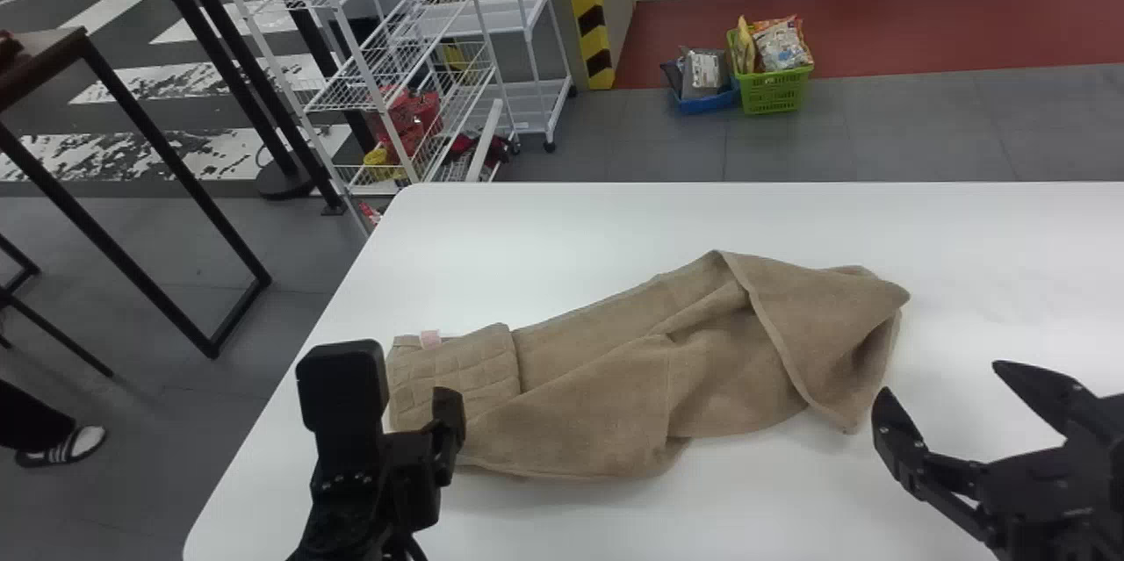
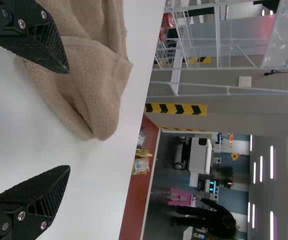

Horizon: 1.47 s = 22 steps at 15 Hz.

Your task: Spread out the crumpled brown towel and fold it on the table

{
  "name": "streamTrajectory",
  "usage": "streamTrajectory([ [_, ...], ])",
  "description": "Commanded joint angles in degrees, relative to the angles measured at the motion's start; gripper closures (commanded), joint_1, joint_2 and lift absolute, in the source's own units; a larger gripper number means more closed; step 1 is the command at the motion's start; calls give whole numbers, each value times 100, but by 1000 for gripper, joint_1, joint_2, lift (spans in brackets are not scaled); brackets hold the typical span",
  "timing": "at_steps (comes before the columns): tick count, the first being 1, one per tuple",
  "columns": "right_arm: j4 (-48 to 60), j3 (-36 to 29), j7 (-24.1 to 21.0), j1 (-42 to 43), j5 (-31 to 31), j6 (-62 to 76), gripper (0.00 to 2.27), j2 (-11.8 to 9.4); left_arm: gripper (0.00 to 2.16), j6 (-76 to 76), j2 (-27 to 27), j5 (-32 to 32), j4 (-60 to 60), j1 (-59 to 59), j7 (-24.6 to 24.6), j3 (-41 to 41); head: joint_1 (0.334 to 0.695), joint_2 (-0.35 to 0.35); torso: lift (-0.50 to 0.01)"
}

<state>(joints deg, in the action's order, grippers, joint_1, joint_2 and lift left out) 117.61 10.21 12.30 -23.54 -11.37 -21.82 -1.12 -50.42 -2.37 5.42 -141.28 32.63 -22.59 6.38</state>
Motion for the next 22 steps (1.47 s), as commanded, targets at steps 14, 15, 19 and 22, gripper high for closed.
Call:
streamTrajectory([
  [14,-590,657,370,1036,-551,-2033,1555,15,93,-104,0,-6,13,-28,36,12,695,350,-127],
  [15,-555,622,370,1018,-551,-2033,1750,15,93,-104,0,-6,13,-28,36,12,695,350,-127],
  [19,-10,385,379,755,-437,-1664,2013,-20,93,-122,0,-14,13,-28,36,3,695,350,-127],
  [22,315,139,449,667,-331,-1576,2013,-20,97,-280,0,-50,-5,-28,36,3,695,350,-127],
])
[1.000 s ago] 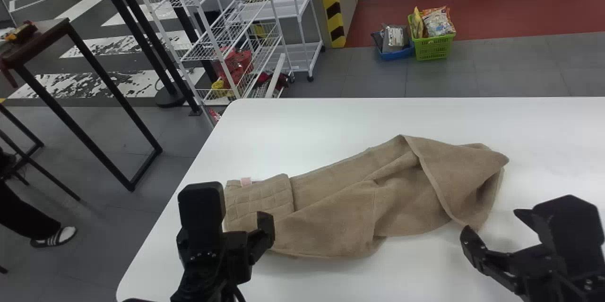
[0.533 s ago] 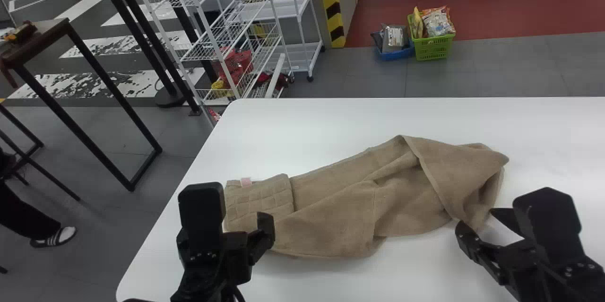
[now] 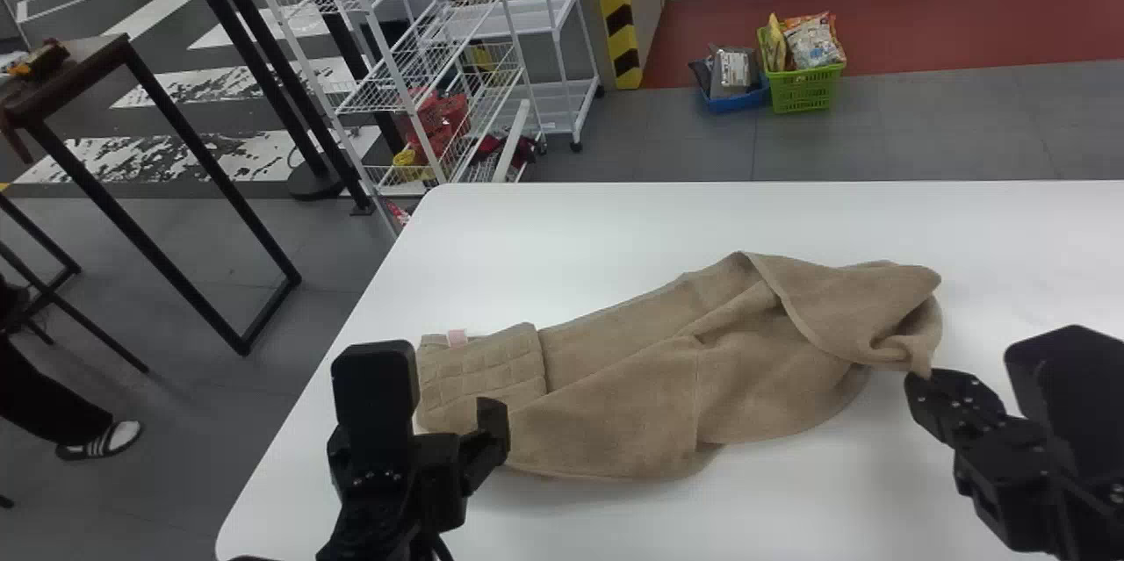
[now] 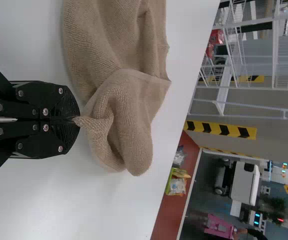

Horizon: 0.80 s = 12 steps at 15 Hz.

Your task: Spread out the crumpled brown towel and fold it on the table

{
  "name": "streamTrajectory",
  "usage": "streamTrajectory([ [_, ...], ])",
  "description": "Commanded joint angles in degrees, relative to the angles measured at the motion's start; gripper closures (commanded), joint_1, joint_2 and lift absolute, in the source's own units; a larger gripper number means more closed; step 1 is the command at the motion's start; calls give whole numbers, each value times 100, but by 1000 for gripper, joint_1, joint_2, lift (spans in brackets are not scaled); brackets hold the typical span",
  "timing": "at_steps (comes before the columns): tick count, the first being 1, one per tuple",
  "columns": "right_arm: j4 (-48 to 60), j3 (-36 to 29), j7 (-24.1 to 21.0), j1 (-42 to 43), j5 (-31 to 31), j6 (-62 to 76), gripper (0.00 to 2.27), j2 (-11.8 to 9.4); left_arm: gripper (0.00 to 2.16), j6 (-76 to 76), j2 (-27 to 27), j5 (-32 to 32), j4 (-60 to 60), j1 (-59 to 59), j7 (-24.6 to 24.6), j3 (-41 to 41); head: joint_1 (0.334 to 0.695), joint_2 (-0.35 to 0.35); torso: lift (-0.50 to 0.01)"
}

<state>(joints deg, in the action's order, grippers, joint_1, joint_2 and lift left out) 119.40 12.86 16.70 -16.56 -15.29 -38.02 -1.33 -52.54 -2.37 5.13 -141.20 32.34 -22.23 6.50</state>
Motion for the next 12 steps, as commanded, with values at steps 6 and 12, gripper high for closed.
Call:
streamTrajectory([
  [6,594,-1558,35,276,773,-536,2013,19,97,-332,-35,-65,-30,-18,35,88,695,281,-127],
  [12,576,-2973,272,1243,852,-1521,2013,-7,97,-349,-35,-92,-48,-62,87,44,695,70,-127],
])
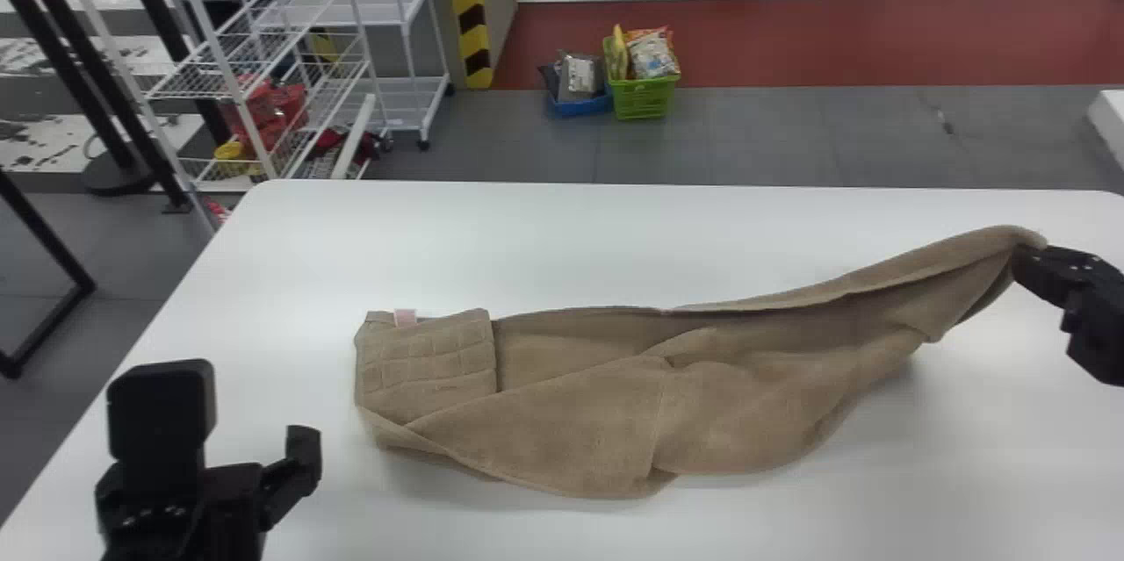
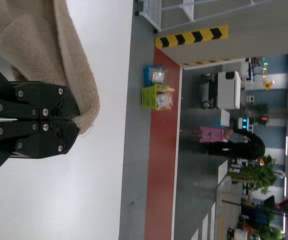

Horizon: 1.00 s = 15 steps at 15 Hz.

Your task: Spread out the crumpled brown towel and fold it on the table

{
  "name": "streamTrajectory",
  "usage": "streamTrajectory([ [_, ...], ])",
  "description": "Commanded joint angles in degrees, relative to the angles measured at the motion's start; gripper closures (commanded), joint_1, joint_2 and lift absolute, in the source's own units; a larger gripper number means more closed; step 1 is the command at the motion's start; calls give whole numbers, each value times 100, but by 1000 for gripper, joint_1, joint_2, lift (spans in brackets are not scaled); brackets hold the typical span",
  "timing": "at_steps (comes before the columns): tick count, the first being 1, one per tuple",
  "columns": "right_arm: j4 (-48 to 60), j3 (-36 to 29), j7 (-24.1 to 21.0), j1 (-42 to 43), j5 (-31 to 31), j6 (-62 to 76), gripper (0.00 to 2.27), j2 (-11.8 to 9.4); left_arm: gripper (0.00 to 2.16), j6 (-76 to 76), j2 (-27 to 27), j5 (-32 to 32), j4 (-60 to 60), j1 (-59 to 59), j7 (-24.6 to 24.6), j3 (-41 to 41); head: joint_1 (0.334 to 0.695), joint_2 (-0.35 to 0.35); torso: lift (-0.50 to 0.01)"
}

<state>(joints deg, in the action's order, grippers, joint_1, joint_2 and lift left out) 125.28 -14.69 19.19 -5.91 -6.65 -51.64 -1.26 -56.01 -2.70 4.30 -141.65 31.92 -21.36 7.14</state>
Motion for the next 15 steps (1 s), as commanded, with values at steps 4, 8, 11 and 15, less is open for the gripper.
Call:
streamTrajectory([
  [4,-232,-289,67,652,-302,-739,2010,-94,97,-38,7,-53,-3,-28,0,-107,695,-6,-127],
  [8,-971,-245,-346,1118,-1146,-1125,1480,-85,97,-144,-29,-123,14,-230,123,-257,695,-42,-127],
  [11,-1515,10,-979,1294,-1981,-1283,-1,-50,97,-144,-29,-123,23,-230,167,-274,695,-114,-127],
  [15,-1366,-271,-1656,890,-2130,-862,22,-59,97,-144,-37,-123,14,-195,211,-274,695,-187,-127],
])
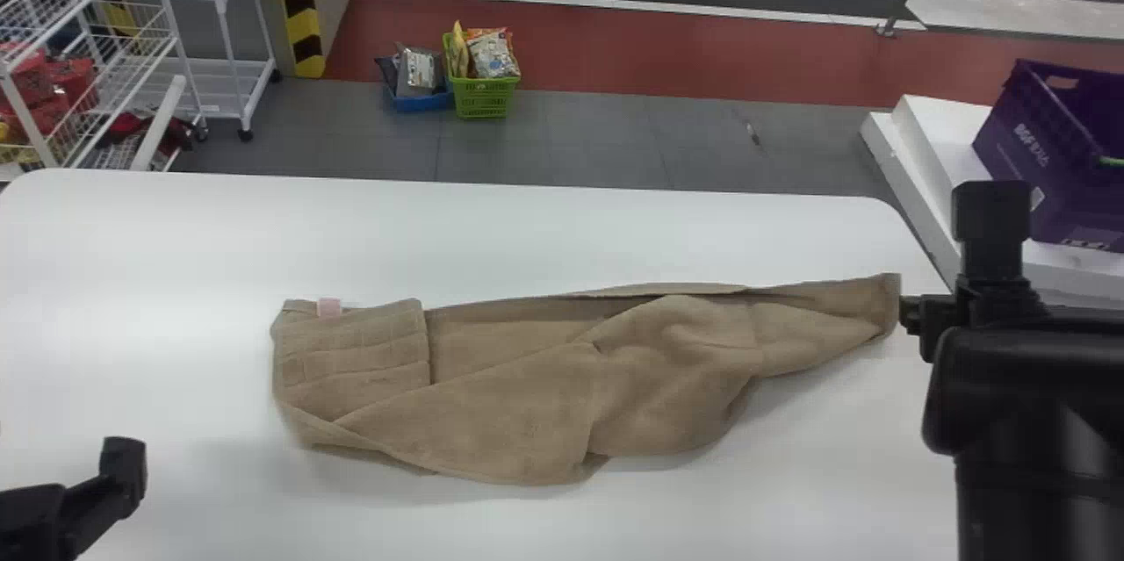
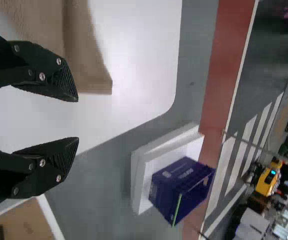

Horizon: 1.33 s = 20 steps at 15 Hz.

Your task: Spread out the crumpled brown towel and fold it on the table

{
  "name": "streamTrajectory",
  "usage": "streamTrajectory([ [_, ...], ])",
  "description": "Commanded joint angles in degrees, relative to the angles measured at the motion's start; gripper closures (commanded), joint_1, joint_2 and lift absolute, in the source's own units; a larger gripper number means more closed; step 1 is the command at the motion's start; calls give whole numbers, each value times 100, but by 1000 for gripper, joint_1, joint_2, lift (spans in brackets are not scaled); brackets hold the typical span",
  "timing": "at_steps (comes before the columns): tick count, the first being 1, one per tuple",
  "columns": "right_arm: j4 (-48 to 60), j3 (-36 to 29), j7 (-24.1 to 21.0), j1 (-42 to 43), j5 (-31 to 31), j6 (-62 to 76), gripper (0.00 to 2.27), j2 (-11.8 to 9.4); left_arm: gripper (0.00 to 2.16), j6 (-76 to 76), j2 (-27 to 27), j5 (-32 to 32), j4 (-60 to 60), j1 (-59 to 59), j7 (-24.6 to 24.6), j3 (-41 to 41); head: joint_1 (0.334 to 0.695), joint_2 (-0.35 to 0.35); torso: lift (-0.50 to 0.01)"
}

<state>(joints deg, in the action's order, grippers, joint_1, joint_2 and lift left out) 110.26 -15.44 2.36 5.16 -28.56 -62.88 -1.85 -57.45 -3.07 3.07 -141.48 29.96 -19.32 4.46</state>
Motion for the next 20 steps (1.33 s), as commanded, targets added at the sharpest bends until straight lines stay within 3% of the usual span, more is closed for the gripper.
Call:
streamTrajectory([
  [1,479,-416,230,-516,597,491,29,0,97,0,-1,0,-2,1,33,3,695,-203,-127],
  [5,2122,-767,775,-2133,2294,1018,70,88,97,0,17,9,86,-87,121,-33,695,-189,-127],
  [7,2395,-934,1452,-2634,3085,1369,100,167,97,88,25,27,191,-130,332,-33,695,-163,-127],
  [10,2395,-732,2155,-3126,3225,2530,157,190,97,528,43,141,402,-157,939,55,695,-92,-127],
  [15,2307,-504,2137,-3293,3173,2916,211,190,151,1283,8,202,1422,-1001,1835,205,695,-45,-127],
  [20,2087,-477,2032,-3355,2935,3233,211,190,151,1336,8,202,2195,-1704,2573,213,695,-61,-127],
])
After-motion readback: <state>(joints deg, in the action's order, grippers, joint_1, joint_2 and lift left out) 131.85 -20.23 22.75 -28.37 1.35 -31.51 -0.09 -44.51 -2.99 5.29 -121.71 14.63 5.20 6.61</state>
